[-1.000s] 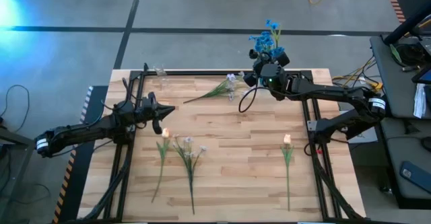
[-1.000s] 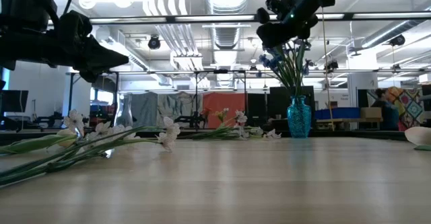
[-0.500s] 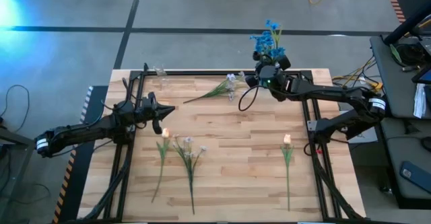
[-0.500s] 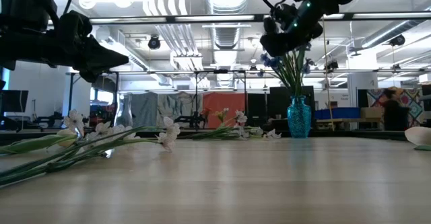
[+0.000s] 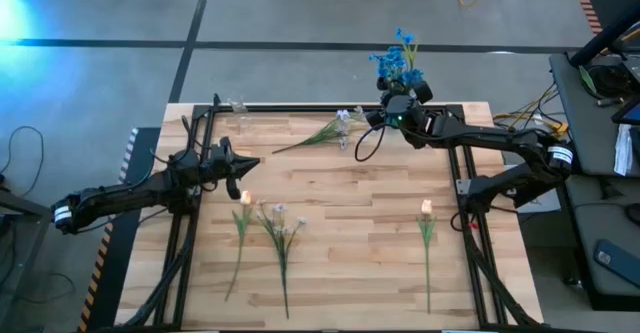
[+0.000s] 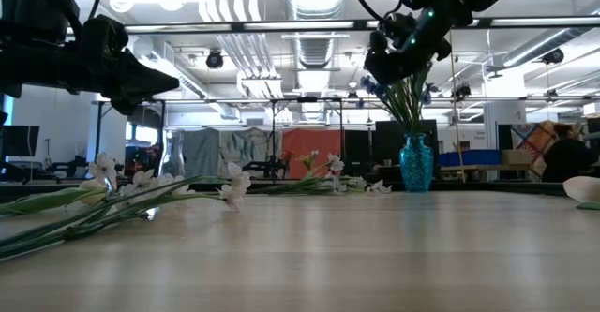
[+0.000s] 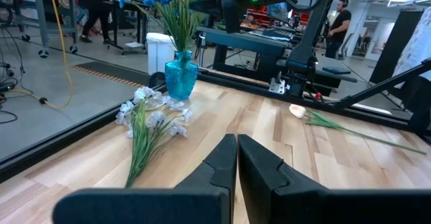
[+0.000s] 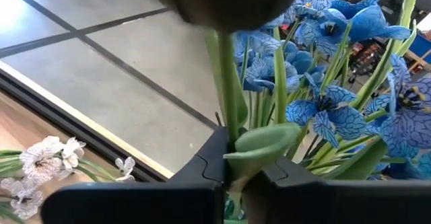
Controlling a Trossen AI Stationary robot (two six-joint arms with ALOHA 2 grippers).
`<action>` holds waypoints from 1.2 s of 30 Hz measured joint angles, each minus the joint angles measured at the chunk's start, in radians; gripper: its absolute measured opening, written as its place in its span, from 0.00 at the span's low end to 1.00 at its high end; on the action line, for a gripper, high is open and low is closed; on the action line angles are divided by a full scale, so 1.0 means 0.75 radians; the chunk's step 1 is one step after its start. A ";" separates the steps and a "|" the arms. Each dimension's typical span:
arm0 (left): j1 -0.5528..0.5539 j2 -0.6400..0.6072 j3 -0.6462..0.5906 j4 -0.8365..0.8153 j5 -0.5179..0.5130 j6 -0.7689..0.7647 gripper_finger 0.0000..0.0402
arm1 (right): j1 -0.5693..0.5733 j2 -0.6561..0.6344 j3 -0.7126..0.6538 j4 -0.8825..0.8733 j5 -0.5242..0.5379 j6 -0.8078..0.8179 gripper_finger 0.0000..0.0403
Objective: Sort flowers into vase by color
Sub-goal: Put the black flower into the blue vase
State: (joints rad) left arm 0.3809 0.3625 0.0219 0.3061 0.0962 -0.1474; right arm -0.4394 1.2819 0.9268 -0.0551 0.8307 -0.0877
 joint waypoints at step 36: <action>0.001 0.000 0.000 0.000 0.002 0.006 0.00 | 0.108 -0.023 0.091 -0.171 -0.006 -0.143 0.03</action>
State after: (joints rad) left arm 0.3813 0.3626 0.0219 0.3061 0.0975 -0.1432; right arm -0.3584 1.2644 0.9952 -0.1836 0.8261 -0.1949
